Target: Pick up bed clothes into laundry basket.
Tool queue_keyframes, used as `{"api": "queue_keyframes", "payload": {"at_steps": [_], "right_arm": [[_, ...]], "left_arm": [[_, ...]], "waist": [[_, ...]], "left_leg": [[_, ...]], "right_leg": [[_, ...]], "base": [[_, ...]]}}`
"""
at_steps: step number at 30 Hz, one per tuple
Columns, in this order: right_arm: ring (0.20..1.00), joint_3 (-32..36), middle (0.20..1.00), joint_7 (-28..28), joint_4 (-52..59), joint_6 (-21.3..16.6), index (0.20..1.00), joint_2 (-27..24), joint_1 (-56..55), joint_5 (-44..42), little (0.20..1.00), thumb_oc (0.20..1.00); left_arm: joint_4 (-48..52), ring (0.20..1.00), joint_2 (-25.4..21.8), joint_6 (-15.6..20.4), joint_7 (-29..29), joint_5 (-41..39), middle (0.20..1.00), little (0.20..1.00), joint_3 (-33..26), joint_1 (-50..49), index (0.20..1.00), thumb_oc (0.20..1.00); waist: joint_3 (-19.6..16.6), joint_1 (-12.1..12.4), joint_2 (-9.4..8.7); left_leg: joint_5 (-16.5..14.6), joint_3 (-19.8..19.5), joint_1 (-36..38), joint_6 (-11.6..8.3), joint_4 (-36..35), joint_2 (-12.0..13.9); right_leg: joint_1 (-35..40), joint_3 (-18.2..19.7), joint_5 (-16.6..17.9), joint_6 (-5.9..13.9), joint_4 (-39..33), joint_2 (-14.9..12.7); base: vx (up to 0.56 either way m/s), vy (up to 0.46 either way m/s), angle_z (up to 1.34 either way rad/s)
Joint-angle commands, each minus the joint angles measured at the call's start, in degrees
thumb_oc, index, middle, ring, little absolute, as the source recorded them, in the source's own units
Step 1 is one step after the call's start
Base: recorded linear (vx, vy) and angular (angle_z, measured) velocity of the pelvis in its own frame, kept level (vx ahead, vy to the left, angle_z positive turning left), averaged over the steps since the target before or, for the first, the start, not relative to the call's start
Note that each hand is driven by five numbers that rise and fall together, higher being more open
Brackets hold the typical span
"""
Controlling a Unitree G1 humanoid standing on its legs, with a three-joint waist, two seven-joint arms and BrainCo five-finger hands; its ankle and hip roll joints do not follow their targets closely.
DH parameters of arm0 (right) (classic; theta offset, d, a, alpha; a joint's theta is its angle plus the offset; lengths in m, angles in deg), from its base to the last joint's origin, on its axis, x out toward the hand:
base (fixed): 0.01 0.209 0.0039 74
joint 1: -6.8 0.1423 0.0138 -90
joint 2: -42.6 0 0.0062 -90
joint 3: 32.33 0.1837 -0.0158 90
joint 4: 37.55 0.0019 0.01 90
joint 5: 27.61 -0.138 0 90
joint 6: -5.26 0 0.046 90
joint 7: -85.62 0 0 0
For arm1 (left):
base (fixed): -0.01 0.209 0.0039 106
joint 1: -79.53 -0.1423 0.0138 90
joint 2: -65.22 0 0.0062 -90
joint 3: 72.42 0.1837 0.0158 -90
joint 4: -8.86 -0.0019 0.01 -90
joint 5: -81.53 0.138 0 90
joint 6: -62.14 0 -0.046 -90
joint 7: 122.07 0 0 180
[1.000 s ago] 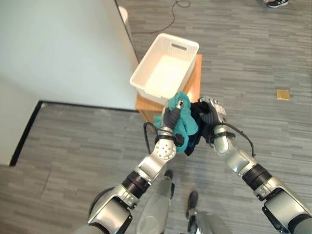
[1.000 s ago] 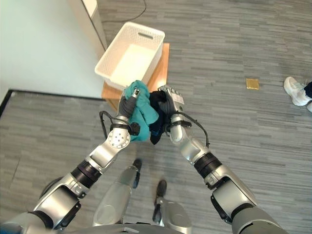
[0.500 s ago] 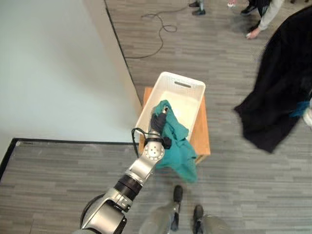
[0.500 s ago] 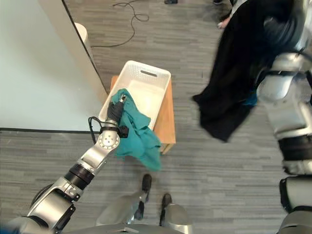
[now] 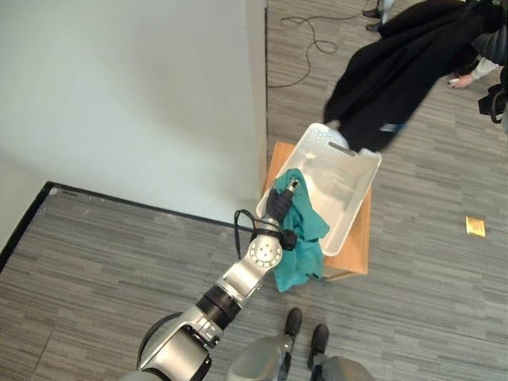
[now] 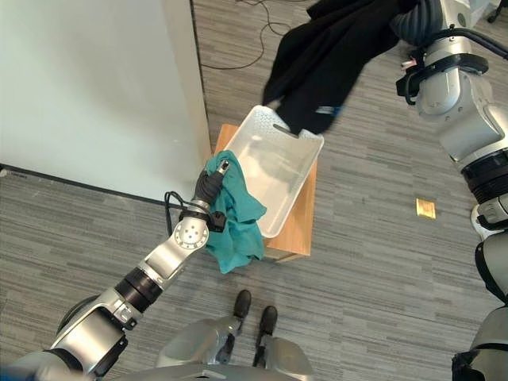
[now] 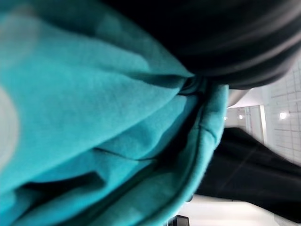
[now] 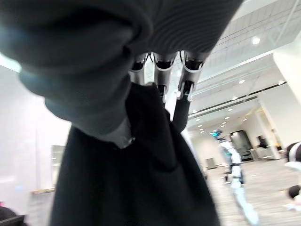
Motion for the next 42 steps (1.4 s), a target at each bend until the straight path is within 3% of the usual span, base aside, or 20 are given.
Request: {"api": "queue_keyframes", "payload": {"at_steps": [1, 12, 26, 42], "right_arm": [[0.2, 3.6, 0.2, -1.7, 4.2, -1.1, 0.2, -2.7, 2.7, 0.7, 0.2, 0.2], [0.2, 4.3, 0.2, -2.2, 1.1, 1.8, 0.2, 1.4, 0.8, 4.8, 0.2, 0.2], [0.2, 8.6, 0.2, -1.6, 5.4, 1.9, 0.2, 2.9, -5.9, 6.0, 0.2, 0.2], [0.2, -1.1, 0.2, -2.3, -17.0, 4.1, 0.2, 11.6, 7.5, 6.3, 0.2, 0.2]], "left_arm": [[1.6, 0.2, 2.2, 4.7, -0.4, -0.9, 0.2, 0.2, -0.7, 1.5, 0.2, 0.2], [0.6, 0.2, 2.6, 4.3, -0.6, -1.3, 0.2, 0.2, -0.6, 2.0, 0.2, 0.2], [-0.2, 0.2, 3.0, 3.8, -0.1, -1.2, 0.2, 0.2, -0.6, 2.8, 0.2, 0.2], [-2.3, 0.2, 3.8, 4.4, 0.7, -2.6, 0.2, 0.2, 3.1, 3.4, 0.2, 0.2]], "waist": [[-3.6, 0.7, -3.16], [-2.8, 1.5, -2.51], [-2.9, 1.2, -2.02], [-1.9, 3.8, -2.45]], "left_leg": [[1.1, -3.9, 3.4, 1.26, -4.9, 8.9], [1.4, -4.6, 2.8, 1.51, -4.9, 8.6], [1.1, -5.1, 3.5, 1.74, -4.9, 8.7], [2.4, -6.2, 0.6, 1.19, -4.9, 8.7]], "right_leg": [[1.4, 0.3, -6.3, 4.16, 1.6, -1.4], [0.9, -0.3, -6.1, 4.16, 2.0, -1.8], [1.5, -0.4, -6.5, 3.9, 1.9, -2.0], [0.3, -2.1, -5.7, 4.21, 0.8, -1.8]], "base": [[-0.01, -0.002, -0.09], [-0.01, 0.003, 0.02], [0.0, 0.0, 0.0], [0.0, -0.003, 0.02]]}}
